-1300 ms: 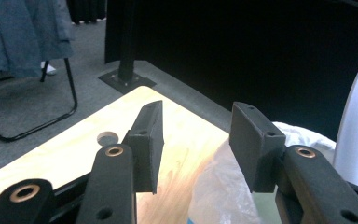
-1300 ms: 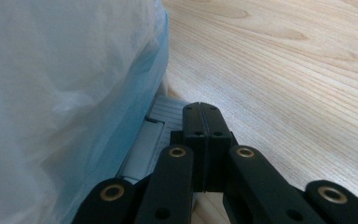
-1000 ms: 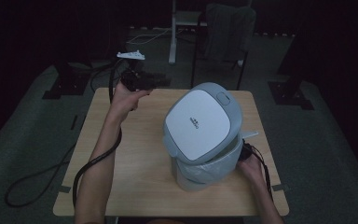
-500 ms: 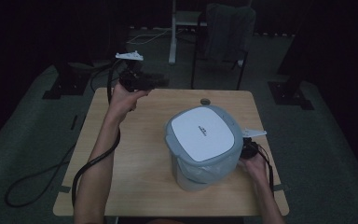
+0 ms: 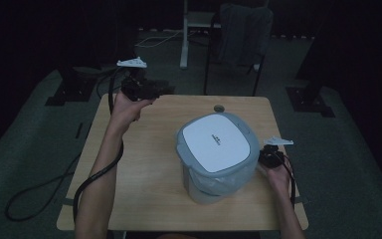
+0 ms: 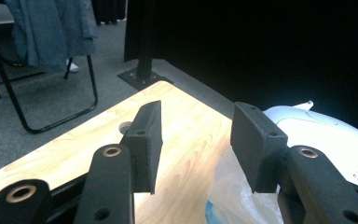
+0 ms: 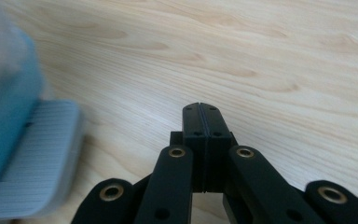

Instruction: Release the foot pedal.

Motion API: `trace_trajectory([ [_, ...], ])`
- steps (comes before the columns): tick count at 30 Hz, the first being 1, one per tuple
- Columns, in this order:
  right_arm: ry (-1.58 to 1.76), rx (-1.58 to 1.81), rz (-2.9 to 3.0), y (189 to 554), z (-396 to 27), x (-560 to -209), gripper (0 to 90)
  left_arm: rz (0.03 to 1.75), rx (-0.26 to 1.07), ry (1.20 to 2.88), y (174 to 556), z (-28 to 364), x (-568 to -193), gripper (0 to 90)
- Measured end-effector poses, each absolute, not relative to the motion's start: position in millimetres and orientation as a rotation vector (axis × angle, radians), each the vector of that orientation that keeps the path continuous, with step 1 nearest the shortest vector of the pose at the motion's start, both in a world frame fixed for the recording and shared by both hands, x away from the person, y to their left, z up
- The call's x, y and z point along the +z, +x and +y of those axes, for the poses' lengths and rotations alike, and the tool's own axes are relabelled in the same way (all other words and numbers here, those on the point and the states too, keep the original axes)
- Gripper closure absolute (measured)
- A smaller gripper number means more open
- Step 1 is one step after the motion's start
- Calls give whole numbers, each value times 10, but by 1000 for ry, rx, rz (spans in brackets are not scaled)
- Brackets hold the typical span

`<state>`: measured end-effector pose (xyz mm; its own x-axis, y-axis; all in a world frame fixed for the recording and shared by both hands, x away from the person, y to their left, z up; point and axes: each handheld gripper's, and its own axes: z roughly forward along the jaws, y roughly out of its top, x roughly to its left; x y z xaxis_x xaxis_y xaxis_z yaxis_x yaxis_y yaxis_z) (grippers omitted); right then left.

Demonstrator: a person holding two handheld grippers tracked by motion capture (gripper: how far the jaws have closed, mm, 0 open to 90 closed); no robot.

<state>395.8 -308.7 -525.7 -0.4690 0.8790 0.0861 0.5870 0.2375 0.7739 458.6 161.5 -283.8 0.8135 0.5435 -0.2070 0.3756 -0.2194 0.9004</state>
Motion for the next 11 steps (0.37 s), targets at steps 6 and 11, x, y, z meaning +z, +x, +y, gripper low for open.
trace_trajectory([
  [6, 1423, 1047, 2110, 3985, -3148, -5329, 899, 733, 196, 1844, 4561, 1711, -2942, 534],
  [11, 1432, 1001, 2101, 4002, -3127, -5373, 870, 754, 192, 1822, 4537, 1807, -3011, 531],
])
